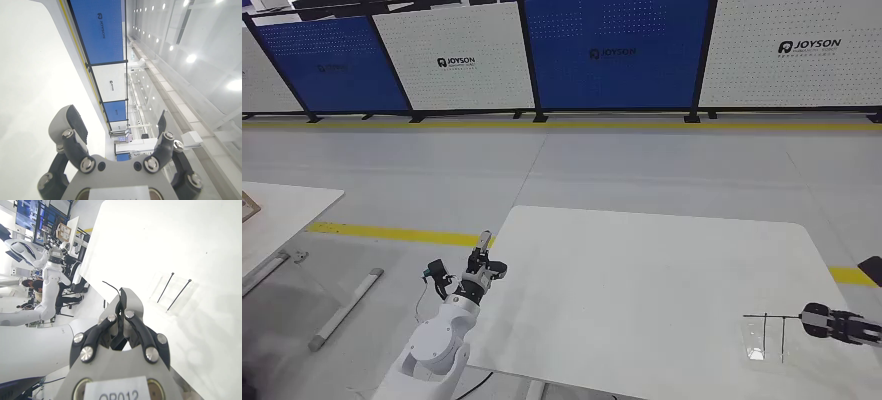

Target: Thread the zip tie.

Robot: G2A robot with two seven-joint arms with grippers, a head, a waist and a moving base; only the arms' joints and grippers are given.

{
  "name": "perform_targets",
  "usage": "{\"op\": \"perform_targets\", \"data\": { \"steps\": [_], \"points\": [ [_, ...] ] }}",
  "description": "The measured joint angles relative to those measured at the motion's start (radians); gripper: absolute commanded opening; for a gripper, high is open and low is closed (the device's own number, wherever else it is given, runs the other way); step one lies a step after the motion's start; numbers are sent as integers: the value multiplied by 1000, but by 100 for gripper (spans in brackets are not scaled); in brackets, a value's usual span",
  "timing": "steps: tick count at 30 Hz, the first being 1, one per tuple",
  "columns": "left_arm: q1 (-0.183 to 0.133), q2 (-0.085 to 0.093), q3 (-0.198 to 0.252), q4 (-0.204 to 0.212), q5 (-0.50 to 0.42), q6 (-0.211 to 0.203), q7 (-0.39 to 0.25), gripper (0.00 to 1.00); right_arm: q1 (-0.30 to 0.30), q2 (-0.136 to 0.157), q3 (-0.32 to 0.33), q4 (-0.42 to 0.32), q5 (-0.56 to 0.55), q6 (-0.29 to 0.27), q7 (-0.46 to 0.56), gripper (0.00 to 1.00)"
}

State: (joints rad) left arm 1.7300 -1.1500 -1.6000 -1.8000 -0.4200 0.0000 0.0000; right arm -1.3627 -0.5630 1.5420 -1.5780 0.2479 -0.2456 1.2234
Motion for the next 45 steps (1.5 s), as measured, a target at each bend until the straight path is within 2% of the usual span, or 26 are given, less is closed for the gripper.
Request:
{"op": "perform_targets", "data": {
  "steps": [11,16,20,24,26,38,40,42,45],
  "points": [
    [0,0,0,0,0,0,0,100,-4,-5,-19,-15,7,15,-16,0],
    [0,0,0,0,0,0,0,100,40,-17,-60,-46,71,39,6,0],
    [0,0,0,0,0,0,0,100,118,-38,-157,-68,104,58,15,0],
    [0,0,0,0,0,0,0,100,256,-77,-324,-17,85,122,29,0],
    [0,0,0,0,0,0,0,100,288,-81,-357,-5,82,132,30,0],
    [0,0,0,0,0,0,0,100,272,-81,-341,-8,81,130,28,0],
    [0,0,0,0,0,0,0,100,260,-86,-355,-10,65,133,-6,0],
    [0,0,0,0,0,0,0,100,261,-96,-377,0,100,115,-34,0],
    [0,0,0,0,0,0,0,100,302,-118,-427,24,146,108,-44,0]
  ]
}}
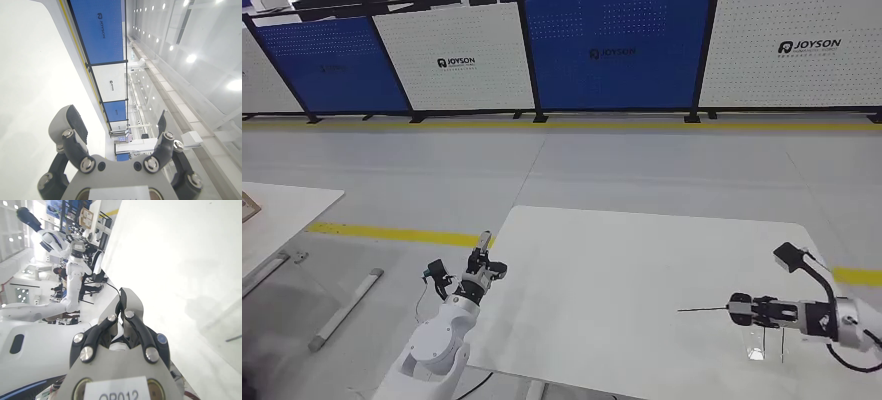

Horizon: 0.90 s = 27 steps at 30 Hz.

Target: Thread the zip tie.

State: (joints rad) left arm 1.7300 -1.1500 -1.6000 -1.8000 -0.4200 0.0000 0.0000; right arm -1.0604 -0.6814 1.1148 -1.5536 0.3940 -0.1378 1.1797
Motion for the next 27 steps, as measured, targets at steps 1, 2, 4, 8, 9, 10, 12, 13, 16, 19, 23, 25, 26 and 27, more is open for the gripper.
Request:
{"op": "perform_targets", "data": {
  "steps": [1,2,4,8,9,10,12,13,16,19,23,25,26,27],
  "points": [
    [0,0,0,0,0,0,0,100,18,-9,-23,2,0,7,-4,0],
    [0,0,0,0,0,0,0,100,39,-18,-47,6,-1,17,-8,0],
    [0,0,0,0,0,0,0,100,91,-41,-106,27,-12,55,-22,0],
    [0,0,0,0,0,0,0,100,130,-56,-147,45,-34,97,-31,0],
    [0,0,0,0,0,0,0,100,128,-55,-145,44,-33,95,-31,0],
    [0,0,0,0,0,0,0,100,127,-55,-145,44,-33,94,-30,0],
    [0,0,0,0,0,0,0,100,127,-55,-144,44,-33,94,-30,0],
    [0,0,0,0,0,0,0,100,127,-55,-145,44,-33,94,-30,0],
    [0,0,0,0,0,0,0,100,127,-55,-145,44,-33,94,-30,0],
    [0,0,0,0,0,0,0,100,124,-56,-144,43,-38,96,-37,0],
    [0,0,0,0,0,0,0,100,97,-65,-146,28,-28,67,-134,0],
    [0,0,0,0,0,0,0,100,104,-74,-163,32,-41,80,-157,0],
    [0,0,0,0,0,0,0,100,112,-80,-179,29,-63,100,-176,0],
    [0,0,0,0,0,0,0,100,125,-90,-204,24,-95,132,-204,0]
  ]
}}
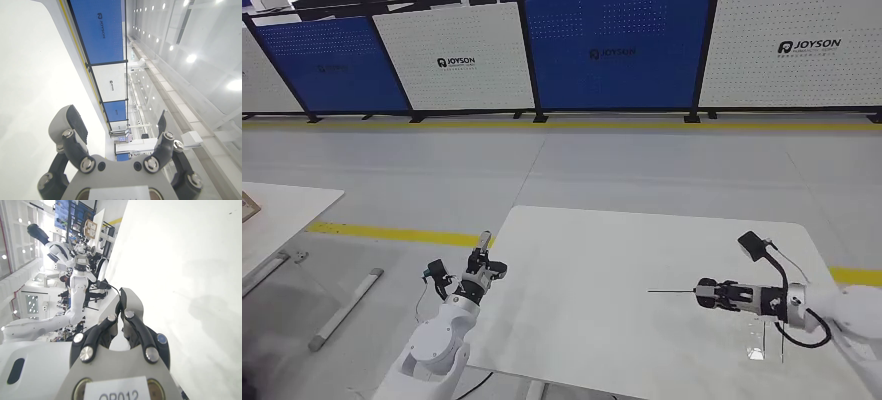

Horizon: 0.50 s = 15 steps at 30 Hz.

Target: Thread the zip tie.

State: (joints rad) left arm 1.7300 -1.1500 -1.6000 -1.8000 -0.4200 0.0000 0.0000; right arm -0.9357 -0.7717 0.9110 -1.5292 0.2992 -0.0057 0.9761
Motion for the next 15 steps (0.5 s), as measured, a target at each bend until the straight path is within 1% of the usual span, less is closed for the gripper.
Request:
{"op": "perform_targets", "data": {
  "steps": [2,3,15],
  "points": [
    [0,0,0,0,0,0,0,100,21,-15,-33,1,-25,42,-28,0],
    [0,0,0,0,0,0,0,100,29,-19,-41,3,-26,52,-32,0],
    [0,0,0,0,0,0,0,100,29,-19,-40,4,-23,50,-31,0]
  ]
}}
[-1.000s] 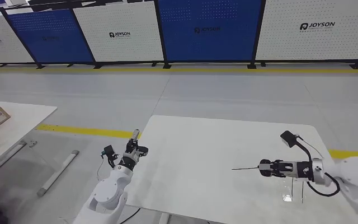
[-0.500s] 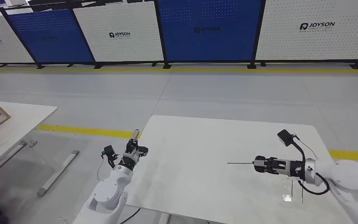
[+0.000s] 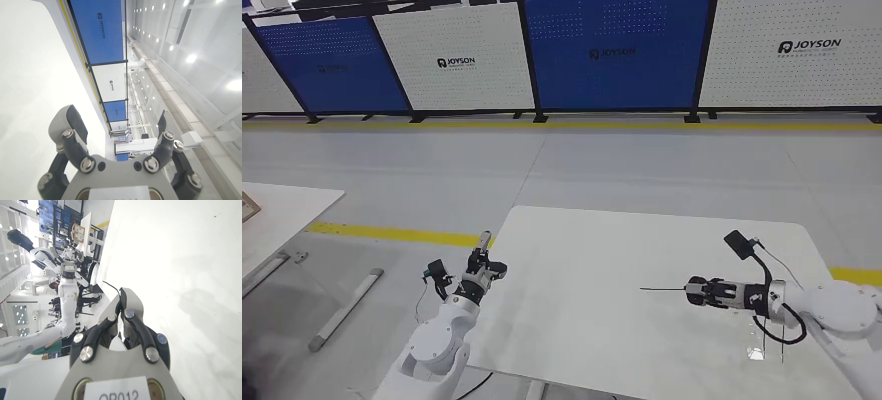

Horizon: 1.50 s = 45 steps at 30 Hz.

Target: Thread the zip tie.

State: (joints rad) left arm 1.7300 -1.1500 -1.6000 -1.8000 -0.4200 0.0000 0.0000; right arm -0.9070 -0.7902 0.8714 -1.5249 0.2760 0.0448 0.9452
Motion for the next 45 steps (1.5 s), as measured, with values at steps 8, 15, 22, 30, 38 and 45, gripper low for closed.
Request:
{"op": "perform_targets", "data": {
  "steps": [8,15,22,30,38,45],
  "points": [
    [0,0,0,0,0,0,0,100,-7,-6,8,-74,-131,-36,-101,0],
    [0,0,0,0,0,0,0,100,-2,-35,-84,-168,-497,92,-313,0],
    [0,0,0,0,0,0,0,100,-2,-34,-83,-160,-464,37,-293,0],
    [0,0,0,0,0,0,0,100,-2,-34,-83,-159,-464,37,-293,0],
    [0,0,0,0,0,0,0,100,-2,-35,-83,-159,-464,37,-293,0],
    [0,0,0,0,0,0,0,100,-37,-37,-53,-131,-562,-169,-443,0]
  ]
}}
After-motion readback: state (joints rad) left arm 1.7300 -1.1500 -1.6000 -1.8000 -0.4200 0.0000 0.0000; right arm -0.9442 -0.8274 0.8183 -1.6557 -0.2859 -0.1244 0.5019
